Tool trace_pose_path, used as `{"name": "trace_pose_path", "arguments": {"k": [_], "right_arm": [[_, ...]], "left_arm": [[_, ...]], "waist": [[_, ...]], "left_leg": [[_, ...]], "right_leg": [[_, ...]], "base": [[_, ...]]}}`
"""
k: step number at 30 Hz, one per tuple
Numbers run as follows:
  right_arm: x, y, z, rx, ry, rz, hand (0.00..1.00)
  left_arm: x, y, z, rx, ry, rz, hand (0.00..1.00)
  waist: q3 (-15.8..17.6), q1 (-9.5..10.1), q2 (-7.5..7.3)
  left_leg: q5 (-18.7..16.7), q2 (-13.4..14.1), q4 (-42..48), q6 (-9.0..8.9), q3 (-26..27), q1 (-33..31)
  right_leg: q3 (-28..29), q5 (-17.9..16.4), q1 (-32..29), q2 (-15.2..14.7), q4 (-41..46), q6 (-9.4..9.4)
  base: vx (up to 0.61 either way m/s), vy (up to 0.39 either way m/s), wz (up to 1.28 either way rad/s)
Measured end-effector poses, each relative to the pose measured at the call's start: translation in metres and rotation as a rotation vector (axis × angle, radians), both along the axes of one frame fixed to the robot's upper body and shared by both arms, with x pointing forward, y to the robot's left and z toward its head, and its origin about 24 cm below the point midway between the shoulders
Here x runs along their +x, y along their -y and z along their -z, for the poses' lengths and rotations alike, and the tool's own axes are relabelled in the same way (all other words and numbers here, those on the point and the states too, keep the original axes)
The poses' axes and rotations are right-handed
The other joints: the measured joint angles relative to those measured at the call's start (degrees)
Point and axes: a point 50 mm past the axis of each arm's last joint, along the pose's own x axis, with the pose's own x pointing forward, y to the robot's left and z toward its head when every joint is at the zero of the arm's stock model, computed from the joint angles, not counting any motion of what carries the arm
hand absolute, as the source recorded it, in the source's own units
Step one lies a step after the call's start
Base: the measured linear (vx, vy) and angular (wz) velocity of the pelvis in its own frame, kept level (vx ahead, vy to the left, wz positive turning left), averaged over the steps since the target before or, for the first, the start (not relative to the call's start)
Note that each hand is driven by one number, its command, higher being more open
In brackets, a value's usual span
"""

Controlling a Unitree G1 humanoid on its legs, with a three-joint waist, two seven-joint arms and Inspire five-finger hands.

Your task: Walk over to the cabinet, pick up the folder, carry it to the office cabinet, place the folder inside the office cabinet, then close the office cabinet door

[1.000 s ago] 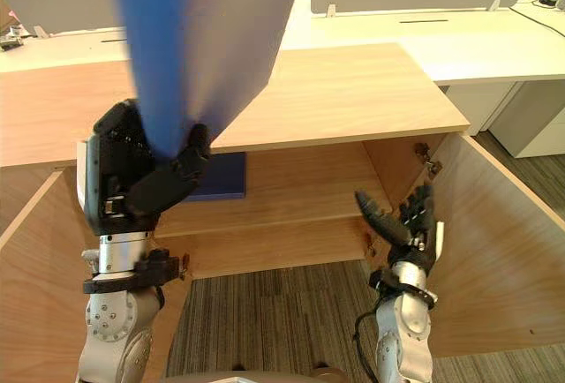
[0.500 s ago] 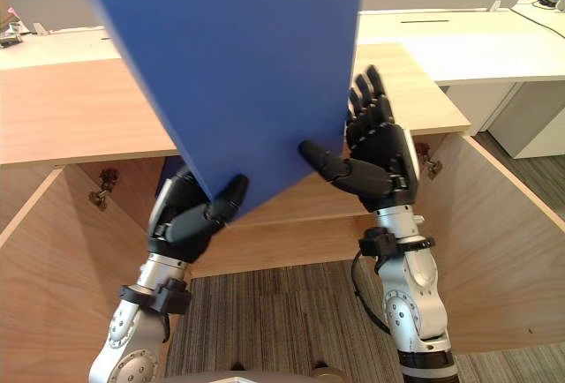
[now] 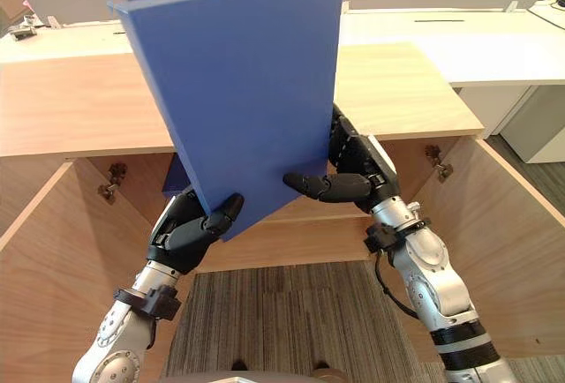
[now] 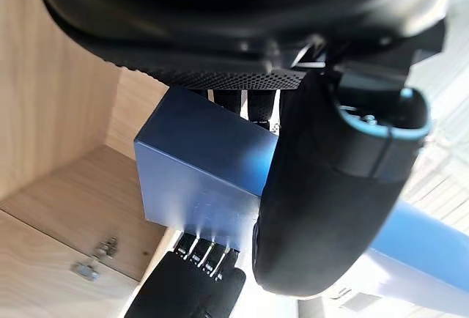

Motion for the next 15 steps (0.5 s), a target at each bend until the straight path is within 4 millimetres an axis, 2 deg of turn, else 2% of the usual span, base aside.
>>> {"name": "trace_pose_path", "arguments": {"k": [4, 7, 8, 15], "right_arm": [[0.001, 0.000, 0.004, -0.009, -0.015, 0.005, 1.00], [0.010, -0.001, 0.007, 0.010, -0.028, 0.031, 1.00], [0.012, 0.000, 0.008, 0.011, -0.031, 0.035, 0.00], [0.023, -0.001, 0.004, 0.023, -0.020, 0.022, 0.00]], "left_arm": [[0.000, -0.002, 0.000, 0.001, -0.009, 0.009, 0.00], [-0.001, 0.003, 0.001, -0.002, -0.005, 0.058, 0.00], [-0.001, 0.003, 0.000, -0.006, -0.004, 0.062, 0.00], [0.007, -0.001, -0.006, -0.024, 0.016, 0.063, 0.00]], "waist": [[-0.28, -0.01, 0.08], [-0.33, 0.01, 0.13], [-0.37, 0.03, 0.20], [-0.54, 0.08, 0.47]], "left_leg": [[0.06, -0.10, 0.00, 0.09, -0.23, -0.15], [0.21, -0.23, 0.00, 0.23, -0.42, -0.21], [0.27, -0.28, 0.00, 0.24, -0.51, -0.24], [0.66, -0.43, 0.00, 0.31, -1.04, -0.60]], "right_leg": [[-0.25, 0.00, -0.01, -0.12, 0.00, 0.00], [-0.42, 0.03, 0.00, -0.24, 0.02, 0.05], [-0.51, 0.04, 0.00, -0.29, 0.03, 0.07], [-1.03, 0.07, -0.22, -0.41, 0.22, 0.04]], "base": [[-0.01, -0.004, 0.01], [-0.03, -0.015, 0.04], [-0.04, -0.015, 0.05], [-0.03, -0.014, 0.04]]}}
